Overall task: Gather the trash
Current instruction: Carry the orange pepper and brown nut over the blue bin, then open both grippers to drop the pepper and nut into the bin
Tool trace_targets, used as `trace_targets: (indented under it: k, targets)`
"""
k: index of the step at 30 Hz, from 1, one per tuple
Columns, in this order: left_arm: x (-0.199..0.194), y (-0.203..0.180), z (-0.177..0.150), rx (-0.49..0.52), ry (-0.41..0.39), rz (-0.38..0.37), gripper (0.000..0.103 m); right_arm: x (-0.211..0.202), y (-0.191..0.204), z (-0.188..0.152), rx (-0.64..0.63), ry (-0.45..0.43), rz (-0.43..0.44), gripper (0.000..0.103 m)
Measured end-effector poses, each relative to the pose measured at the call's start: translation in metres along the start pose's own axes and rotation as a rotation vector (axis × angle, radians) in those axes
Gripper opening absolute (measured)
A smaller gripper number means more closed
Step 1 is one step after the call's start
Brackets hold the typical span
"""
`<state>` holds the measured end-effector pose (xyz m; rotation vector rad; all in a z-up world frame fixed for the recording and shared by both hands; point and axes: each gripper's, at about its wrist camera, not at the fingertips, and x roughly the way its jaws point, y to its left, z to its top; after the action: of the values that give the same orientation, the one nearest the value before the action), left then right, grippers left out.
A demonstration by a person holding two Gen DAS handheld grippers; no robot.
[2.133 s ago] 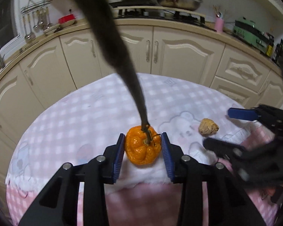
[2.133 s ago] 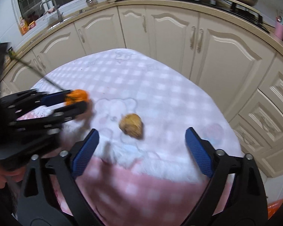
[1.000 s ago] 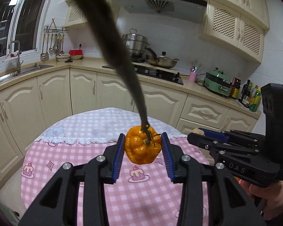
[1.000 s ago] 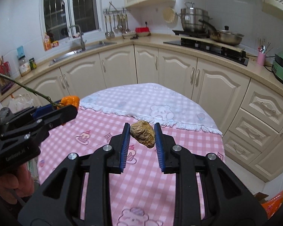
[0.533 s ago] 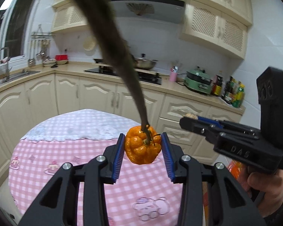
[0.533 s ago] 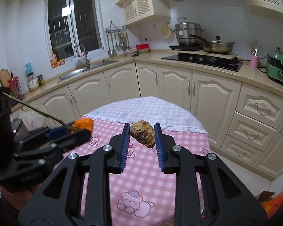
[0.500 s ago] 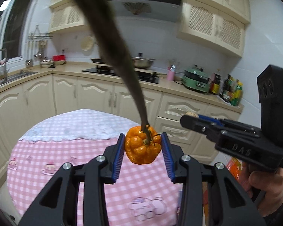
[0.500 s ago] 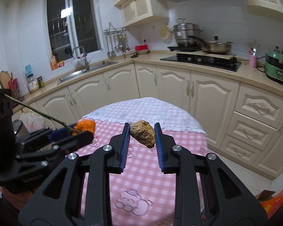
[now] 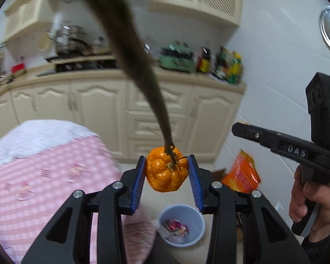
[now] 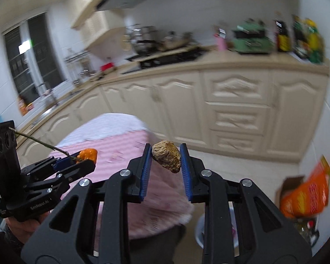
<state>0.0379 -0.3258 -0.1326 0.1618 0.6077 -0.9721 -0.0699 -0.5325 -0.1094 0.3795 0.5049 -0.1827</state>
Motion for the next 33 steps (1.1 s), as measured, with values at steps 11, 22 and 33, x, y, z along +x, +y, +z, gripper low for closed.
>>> trace_targets:
  k: [11,22,33]
  targets:
    - [0.153,-0.046,-0.07,0.038,0.318,-0.104,0.037,0.067,-0.12,-0.076,0.267,0.227,-0.086,0.026]
    - [0.231,-0.046,-0.097,0.019,0.462,-0.102,0.087,0.114,-0.175,-0.118,0.47,0.323,-0.114,0.076]
    - [0.203,-0.03,-0.076,0.027,0.403,-0.002,0.091,0.101,-0.176,-0.113,0.477,0.293,-0.18,0.097]
